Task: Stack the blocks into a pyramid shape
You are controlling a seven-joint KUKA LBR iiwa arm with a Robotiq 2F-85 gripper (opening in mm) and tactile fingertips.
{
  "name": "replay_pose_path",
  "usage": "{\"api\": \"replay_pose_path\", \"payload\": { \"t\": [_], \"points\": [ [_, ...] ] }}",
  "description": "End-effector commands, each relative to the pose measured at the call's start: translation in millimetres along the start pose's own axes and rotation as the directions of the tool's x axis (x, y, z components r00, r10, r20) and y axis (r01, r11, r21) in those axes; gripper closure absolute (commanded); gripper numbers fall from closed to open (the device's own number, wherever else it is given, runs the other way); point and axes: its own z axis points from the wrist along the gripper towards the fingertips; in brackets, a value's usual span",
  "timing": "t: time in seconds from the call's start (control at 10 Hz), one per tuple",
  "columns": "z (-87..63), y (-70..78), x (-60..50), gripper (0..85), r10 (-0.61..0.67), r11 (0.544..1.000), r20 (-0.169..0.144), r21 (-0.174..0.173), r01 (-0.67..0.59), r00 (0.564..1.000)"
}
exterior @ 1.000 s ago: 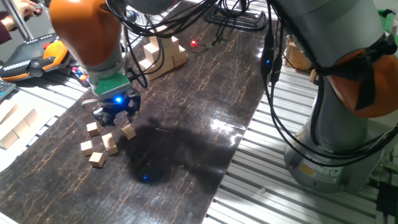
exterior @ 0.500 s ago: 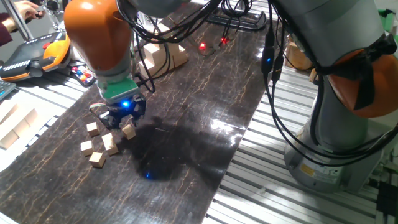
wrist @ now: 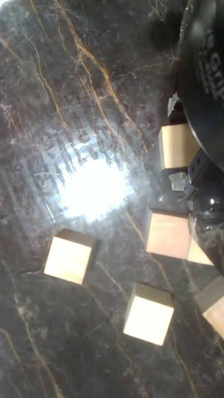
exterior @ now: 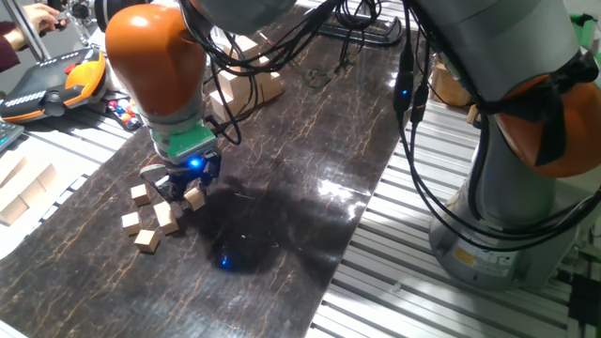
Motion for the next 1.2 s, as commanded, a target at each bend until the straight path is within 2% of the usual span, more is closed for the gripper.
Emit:
{"api": "replay_pose_path", "payload": {
  "t": [0.0, 0.1, 0.2, 0.3, 0.4, 0.5, 0.8, 1.1],
  "points": [
    [0.5, -0.3, -0.4, 42.0, -0.005, 1.0, 0.0, 0.0, 0.005, 1.0],
    [1.4, -1.0, -1.0, 47.7, -0.014, 1.0, -0.001, 0.0, 0.014, 1.0],
    [2.8, -1.6, -1.6, 61.0, -0.02, 1.0, -0.004, -0.002, 0.02, 1.0],
    [3.2, -1.7, -2.2, 66.3, -0.021, 1.0, -0.006, -0.006, 0.021, 1.0],
    [0.0, -1.6, -3.1, 79.0, -0.021, 1.0, -0.009, -0.006, 0.02, 1.0],
    [-6.8, -0.5, -4.8, 84.3, -0.013, 1.0, -0.012, 0.0, 0.013, 1.0],
    [-27.7, 8.5, -14.3, 84.3, 0.033, 0.999, -0.025, 0.005, -0.033, 0.999],
    [-32.4, 27.7, -27.8, 84.3, 0.089, 0.995, -0.005, 0.038, -0.089, 0.996]
  ]
}}
